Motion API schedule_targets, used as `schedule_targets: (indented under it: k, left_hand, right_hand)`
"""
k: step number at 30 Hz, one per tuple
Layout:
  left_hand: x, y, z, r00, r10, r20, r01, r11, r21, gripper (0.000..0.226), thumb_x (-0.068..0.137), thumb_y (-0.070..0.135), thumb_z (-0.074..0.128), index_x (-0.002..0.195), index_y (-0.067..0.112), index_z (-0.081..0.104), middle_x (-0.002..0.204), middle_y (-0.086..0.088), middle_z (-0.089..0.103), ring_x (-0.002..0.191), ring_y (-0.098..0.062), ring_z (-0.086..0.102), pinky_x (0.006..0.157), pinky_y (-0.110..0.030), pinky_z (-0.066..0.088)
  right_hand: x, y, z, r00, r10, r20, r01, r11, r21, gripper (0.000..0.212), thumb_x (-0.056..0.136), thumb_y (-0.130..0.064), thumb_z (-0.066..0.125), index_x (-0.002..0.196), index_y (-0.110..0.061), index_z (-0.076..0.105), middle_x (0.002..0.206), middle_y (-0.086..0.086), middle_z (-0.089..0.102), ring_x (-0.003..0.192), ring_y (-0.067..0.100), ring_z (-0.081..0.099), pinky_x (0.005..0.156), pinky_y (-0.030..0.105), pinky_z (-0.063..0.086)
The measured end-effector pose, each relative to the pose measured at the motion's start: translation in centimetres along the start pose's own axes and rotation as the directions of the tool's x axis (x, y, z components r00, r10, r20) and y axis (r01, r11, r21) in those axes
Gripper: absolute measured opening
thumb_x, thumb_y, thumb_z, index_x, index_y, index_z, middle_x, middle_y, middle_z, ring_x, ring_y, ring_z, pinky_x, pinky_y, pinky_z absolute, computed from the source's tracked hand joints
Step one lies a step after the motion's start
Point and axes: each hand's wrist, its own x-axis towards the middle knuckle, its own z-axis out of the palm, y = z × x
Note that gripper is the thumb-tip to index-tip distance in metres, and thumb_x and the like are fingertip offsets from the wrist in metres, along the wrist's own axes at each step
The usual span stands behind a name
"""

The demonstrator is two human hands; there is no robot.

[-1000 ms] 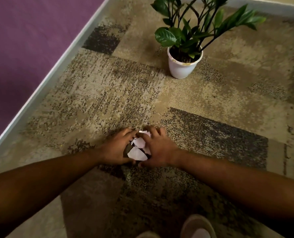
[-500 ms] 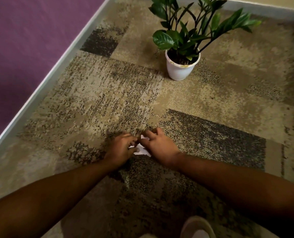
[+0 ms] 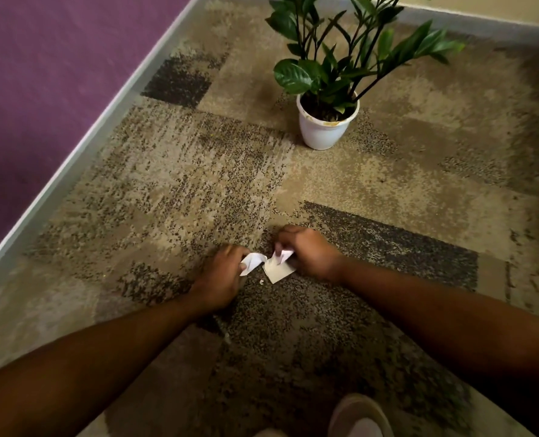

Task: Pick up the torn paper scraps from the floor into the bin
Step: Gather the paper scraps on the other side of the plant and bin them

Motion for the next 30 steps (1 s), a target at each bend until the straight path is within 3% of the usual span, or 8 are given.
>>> schedule_targets:
  k: [3,7,11,15,19,23,26,30]
  left_hand:
    - [-0.1,-0.1,-0.3,0.999,0.016,0.03,-0.015,1.0,-0.019,0.027,0.094,0.009,0.051,0.12,0.016,0.056,0.112,0.001,0.045,0.097,-0.014,0.049,0.08,-0.034,0.045]
    - [-0.1,0.6,-0.5,1.0,0.003,-0.031,-0.004,1.0,-0.028,0.013,0.096,0.018,0.04,0.096,0.016,0.053,0.104,-0.001,0.042,0.083,-0.016,0.053,0.07,-0.036,0.051]
    - [0.5,1.6,-0.4,0.989,-0.055,-0.136,0.058,0.998,0.017,0.018,0.096,0.014,0.04,0.095,0.007,0.057,0.098,-0.005,0.052,0.082,-0.02,0.052,0.069,-0.034,0.046]
    - [0.4,2.6,-0.6,0.993,-0.04,-0.107,0.038,0.999,-0.019,0.026,0.092,0.002,0.047,0.108,0.017,0.061,0.089,0.0,0.055,0.074,-0.014,0.05,0.055,-0.024,0.034]
    - [0.0,2.5,-0.6,0.999,0.043,0.011,-0.043,0.998,0.048,0.042,0.092,0.0,0.042,0.117,0.03,0.059,0.107,0.003,0.052,0.09,-0.013,0.051,0.071,-0.028,0.048]
    - [-0.5,2.4,-0.4,0.988,0.116,0.098,-0.138,0.958,0.25,0.036,0.093,0.018,0.046,0.127,0.025,0.049,0.119,-0.003,0.046,0.098,-0.009,0.041,0.078,-0.029,0.044]
    - [-0.8,2.4,0.1,0.983,0.131,0.126,-0.157,0.962,0.225,0.039,0.091,0.043,0.053,0.126,0.028,0.046,0.121,0.0,0.042,0.1,-0.006,0.036,0.077,-0.026,0.037]
    - [-0.5,2.7,0.1,0.974,0.174,0.145,-0.198,0.965,0.171,0.04,0.089,0.051,0.062,0.118,0.025,0.053,0.11,0.007,0.043,0.097,-0.005,0.037,0.072,-0.022,0.032]
  right_hand:
    - [-0.5,0.9,-0.4,0.994,0.112,-0.016,-0.104,0.962,0.251,0.031,0.086,0.001,0.065,0.093,-0.03,0.068,0.115,-0.018,0.061,0.101,0.004,0.06,0.082,0.018,0.048]
    - [-1.1,2.3,-1.3,0.955,0.296,0.02,-0.255,0.787,0.561,0.026,0.091,0.002,0.067,0.097,-0.023,0.073,0.094,-0.008,0.071,0.072,0.0,0.063,0.056,0.016,0.047]
    - [-1.1,4.3,-3.0,0.942,0.317,0.112,-0.315,0.716,0.623,0.032,0.094,0.003,0.064,0.107,-0.024,0.075,0.11,-0.001,0.074,0.084,0.005,0.07,0.076,0.03,0.058]
    - [-0.5,5.7,-4.0,0.898,0.409,0.163,-0.428,0.727,0.537,0.018,0.092,-0.001,0.067,0.103,-0.009,0.078,0.087,0.007,0.076,0.068,0.013,0.068,0.068,0.035,0.057]
    - [-0.1,6.4,-4.7,0.903,0.428,0.031,-0.414,0.852,0.321,0.014,0.085,-0.013,0.078,0.08,-0.026,0.077,0.076,-0.007,0.075,0.067,0.005,0.069,0.064,0.024,0.054]
    - [-1.0,6.9,-5.0,0.956,0.283,-0.075,-0.277,0.957,0.084,0.007,0.081,-0.016,0.082,0.086,-0.019,0.078,0.092,0.003,0.075,0.084,0.018,0.07,0.072,0.028,0.051]
    - [-1.9,6.6,-4.4,0.981,0.134,-0.141,-0.132,0.991,0.021,0.008,0.079,-0.019,0.07,0.083,-0.018,0.077,0.09,0.005,0.072,0.085,0.024,0.07,0.077,0.031,0.053]
    - [-2.7,6.5,-4.2,1.0,0.019,-0.001,-0.019,0.993,-0.117,0.014,0.078,-0.04,0.054,0.079,-0.028,0.061,0.086,0.0,0.059,0.085,0.021,0.062,0.075,0.039,0.055]
